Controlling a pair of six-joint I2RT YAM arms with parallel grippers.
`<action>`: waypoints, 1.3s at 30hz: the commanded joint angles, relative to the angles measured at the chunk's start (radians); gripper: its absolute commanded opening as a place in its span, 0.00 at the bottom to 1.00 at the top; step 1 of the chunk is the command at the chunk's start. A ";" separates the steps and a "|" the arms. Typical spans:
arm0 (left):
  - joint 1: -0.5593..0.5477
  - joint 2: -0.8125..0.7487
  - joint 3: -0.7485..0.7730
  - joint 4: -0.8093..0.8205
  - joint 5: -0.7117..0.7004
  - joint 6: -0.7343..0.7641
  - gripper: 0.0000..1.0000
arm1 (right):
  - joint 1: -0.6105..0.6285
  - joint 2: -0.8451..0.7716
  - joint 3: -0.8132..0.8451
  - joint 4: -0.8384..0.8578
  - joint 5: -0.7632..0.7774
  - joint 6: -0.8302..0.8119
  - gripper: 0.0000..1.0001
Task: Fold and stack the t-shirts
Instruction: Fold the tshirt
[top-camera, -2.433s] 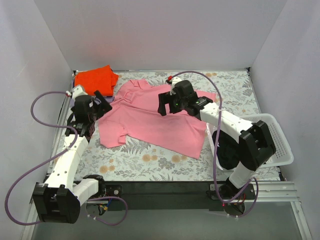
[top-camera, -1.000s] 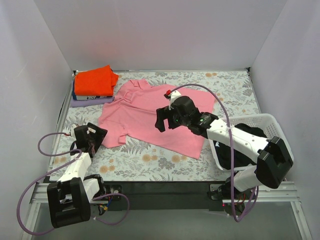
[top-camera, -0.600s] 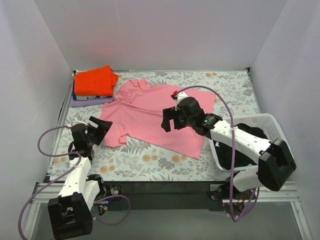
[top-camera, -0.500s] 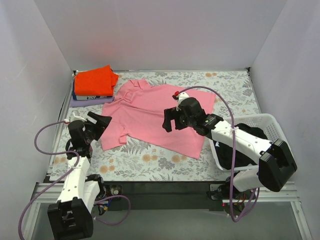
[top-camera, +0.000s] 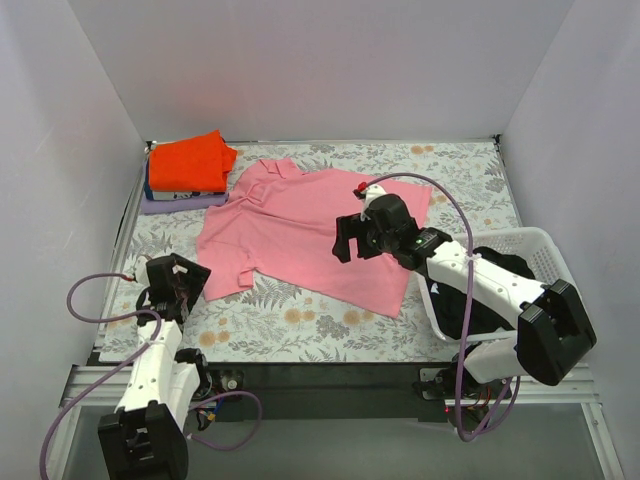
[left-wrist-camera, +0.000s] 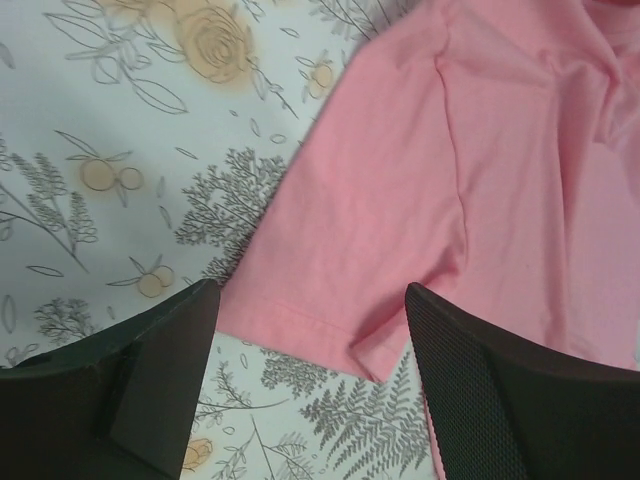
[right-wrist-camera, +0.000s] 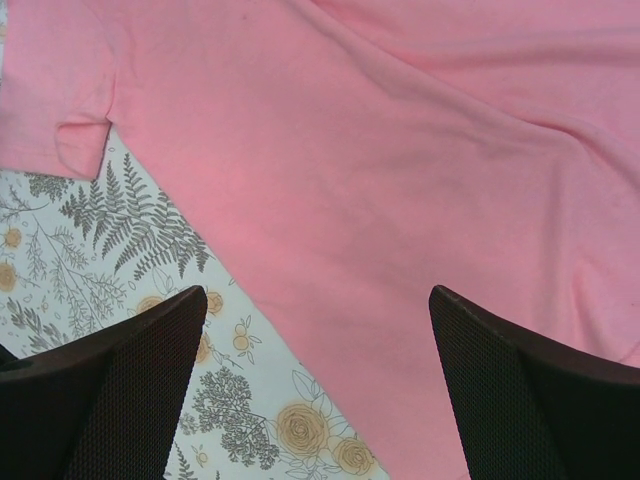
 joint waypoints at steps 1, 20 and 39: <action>-0.007 0.002 0.020 -0.055 -0.147 -0.017 0.72 | -0.032 -0.042 -0.009 0.026 -0.007 -0.006 0.98; -0.128 0.180 0.068 -0.075 -0.244 -0.057 0.53 | -0.157 -0.178 -0.100 0.028 -0.079 -0.023 0.98; -0.213 0.264 0.083 -0.101 -0.248 -0.083 0.30 | -0.231 -0.243 -0.124 0.031 -0.125 -0.035 0.98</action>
